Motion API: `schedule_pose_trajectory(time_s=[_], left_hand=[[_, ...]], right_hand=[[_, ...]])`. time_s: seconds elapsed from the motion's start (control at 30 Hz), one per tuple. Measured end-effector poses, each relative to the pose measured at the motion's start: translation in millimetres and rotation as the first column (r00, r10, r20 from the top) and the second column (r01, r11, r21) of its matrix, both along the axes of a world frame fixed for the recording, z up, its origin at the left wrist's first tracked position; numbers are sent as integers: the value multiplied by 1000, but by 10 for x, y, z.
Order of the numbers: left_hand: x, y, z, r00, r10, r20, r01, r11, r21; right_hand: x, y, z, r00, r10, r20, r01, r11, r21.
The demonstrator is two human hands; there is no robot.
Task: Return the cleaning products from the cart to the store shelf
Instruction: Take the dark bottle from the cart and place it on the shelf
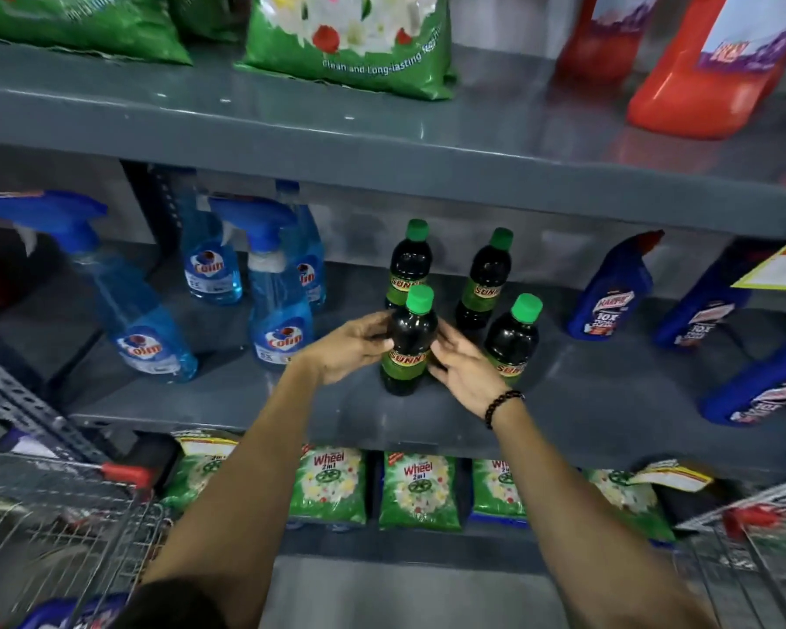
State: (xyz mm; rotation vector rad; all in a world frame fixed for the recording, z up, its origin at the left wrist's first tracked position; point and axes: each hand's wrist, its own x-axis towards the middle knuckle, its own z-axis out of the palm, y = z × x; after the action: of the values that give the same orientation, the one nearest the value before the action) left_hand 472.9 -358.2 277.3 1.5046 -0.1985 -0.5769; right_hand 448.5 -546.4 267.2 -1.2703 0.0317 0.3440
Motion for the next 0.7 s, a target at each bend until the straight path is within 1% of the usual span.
schedule_pose_trajectory(time_s=[0.17, 0.23, 0.3, 0.43, 0.57, 0.63, 0.7], left_hand=[[-102, -4, -7, 999, 36, -4, -36, 999, -36], [-214, -19, -14, 997, 70, 12, -70, 997, -16], [-356, 6, -59, 993, 115, 15, -115, 993, 8], [-744, 236, -182, 963, 269, -36, -265, 961, 83], [-1319, 706, -283, 887, 443, -131, -443, 896, 33], [-1620, 1020, -350, 852, 496, -167, -502, 865, 7], [-1917, 1381, -429, 797, 575, -185, -588, 809, -19]], right_hand=[[-21, 65, -5, 999, -44, 3, 44, 999, 20], [-74, 112, -25, 996, -86, 2, 86, 996, -13], [-166, 179, -63, 985, -170, -28, 168, 983, -66], [-421, 414, -159, 919, -370, -135, 353, 926, -138], [-837, 944, -205, 858, -480, -181, 434, 867, -243], [-1060, 1325, -219, 876, -448, -179, 398, 881, -255], [-1284, 1781, -259, 927, -334, -169, 290, 927, -238]])
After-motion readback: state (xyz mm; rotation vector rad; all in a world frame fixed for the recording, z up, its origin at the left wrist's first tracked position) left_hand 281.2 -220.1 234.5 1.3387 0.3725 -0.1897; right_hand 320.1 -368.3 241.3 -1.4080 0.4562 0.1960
